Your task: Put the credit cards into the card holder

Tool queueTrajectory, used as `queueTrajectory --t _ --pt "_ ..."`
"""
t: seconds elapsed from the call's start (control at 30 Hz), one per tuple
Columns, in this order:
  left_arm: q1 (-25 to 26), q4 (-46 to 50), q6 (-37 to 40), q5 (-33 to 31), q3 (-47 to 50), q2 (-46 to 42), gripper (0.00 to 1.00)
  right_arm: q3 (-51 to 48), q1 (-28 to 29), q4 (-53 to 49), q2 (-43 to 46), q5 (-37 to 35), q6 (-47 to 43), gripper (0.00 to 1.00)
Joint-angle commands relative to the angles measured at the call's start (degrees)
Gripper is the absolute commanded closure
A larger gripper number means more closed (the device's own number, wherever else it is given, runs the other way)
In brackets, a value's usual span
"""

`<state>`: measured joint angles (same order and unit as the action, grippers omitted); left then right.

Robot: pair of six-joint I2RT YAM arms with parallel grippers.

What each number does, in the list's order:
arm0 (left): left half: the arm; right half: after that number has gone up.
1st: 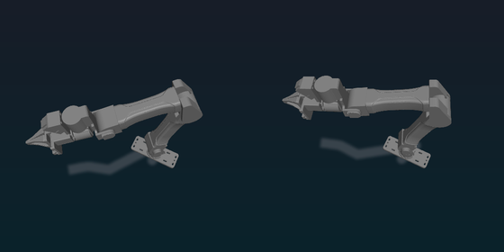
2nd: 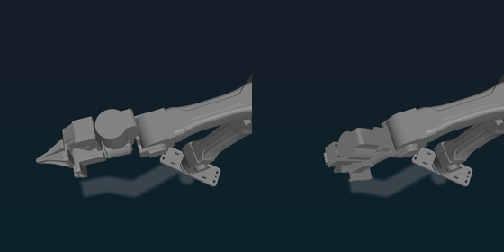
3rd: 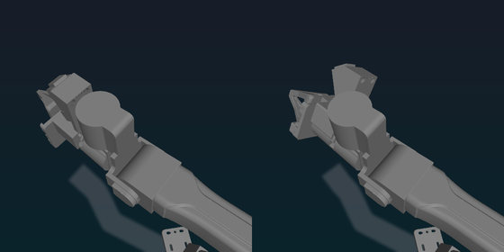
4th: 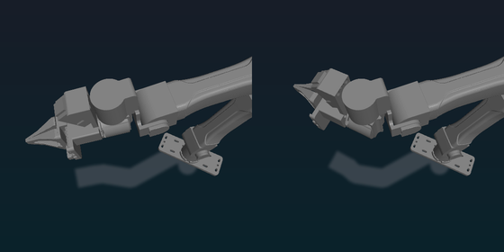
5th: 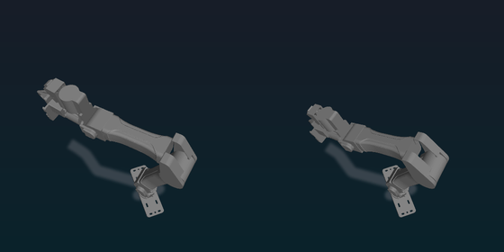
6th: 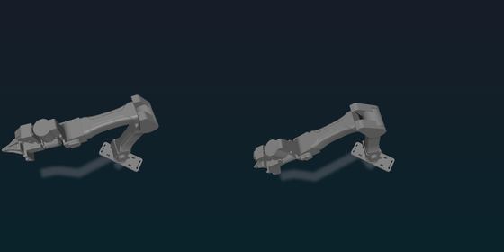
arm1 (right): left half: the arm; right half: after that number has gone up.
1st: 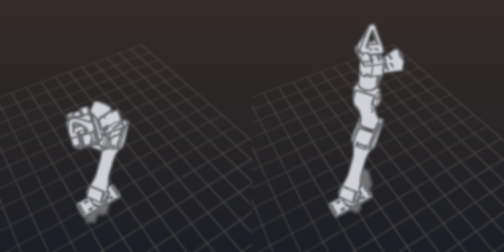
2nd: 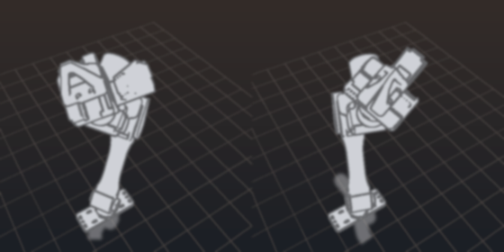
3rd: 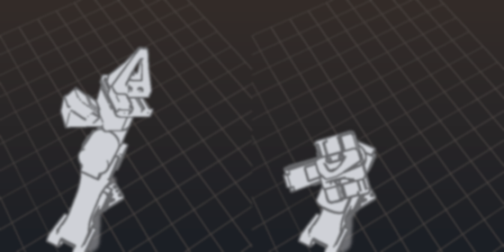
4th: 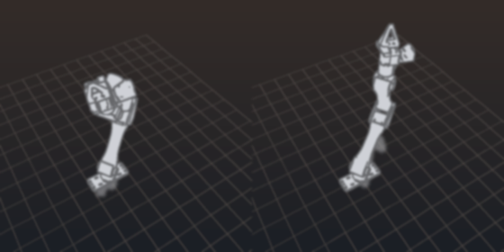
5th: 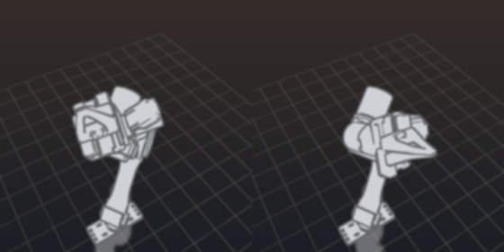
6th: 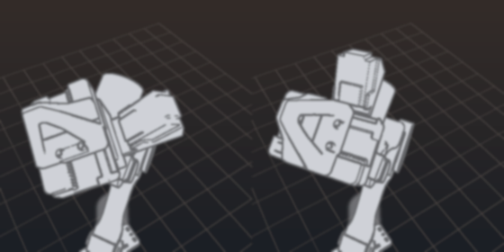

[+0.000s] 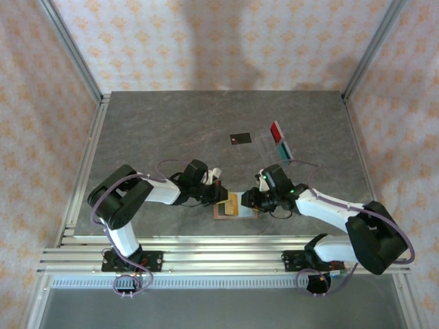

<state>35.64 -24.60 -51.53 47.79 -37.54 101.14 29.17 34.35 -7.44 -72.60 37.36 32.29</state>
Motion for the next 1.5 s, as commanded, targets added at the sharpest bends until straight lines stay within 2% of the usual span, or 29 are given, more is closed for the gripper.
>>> queueTrajectory --t 0.0,0.13,0.43,0.77,1.0,1.2,1.47 --pt "0.5 -5.7 -1.7 -0.7 1.0 2.0 1.00 0.5 0.4 1.2 -0.2 0.4 0.1 0.63" --pt "0.5 -6.2 -0.7 -1.0 1.3 3.1 1.00 0.5 -0.2 0.3 0.1 -0.2 0.2 0.64" --pt "0.5 -3.8 1.9 -1.2 0.6 3.8 1.00 1.5 -6.2 -6.8 2.9 -2.3 -3.7 0.62" --pt "0.5 -4.8 1.9 -0.9 0.3 5.3 1.00 3.3 -6.8 -5.0 -6.8 -2.5 -9.6 0.56" --pt "0.6 -7.4 0.5 -0.8 0.1 6.2 1.00 1.6 -6.8 2.1 -11.7 4.3 -8.2 0.63" --pt "0.6 -14.7 -3.8 1.2 1.0 6.5 1.00 1.0 -6.8 1.9 -10.8 3.4 -7.7 0.67" --pt "0.6 -17.8 -4.0 1.4 1.9 6.4 1.00 1.1 -7.2 -0.6 -8.7 2.1 -8.2 0.67"
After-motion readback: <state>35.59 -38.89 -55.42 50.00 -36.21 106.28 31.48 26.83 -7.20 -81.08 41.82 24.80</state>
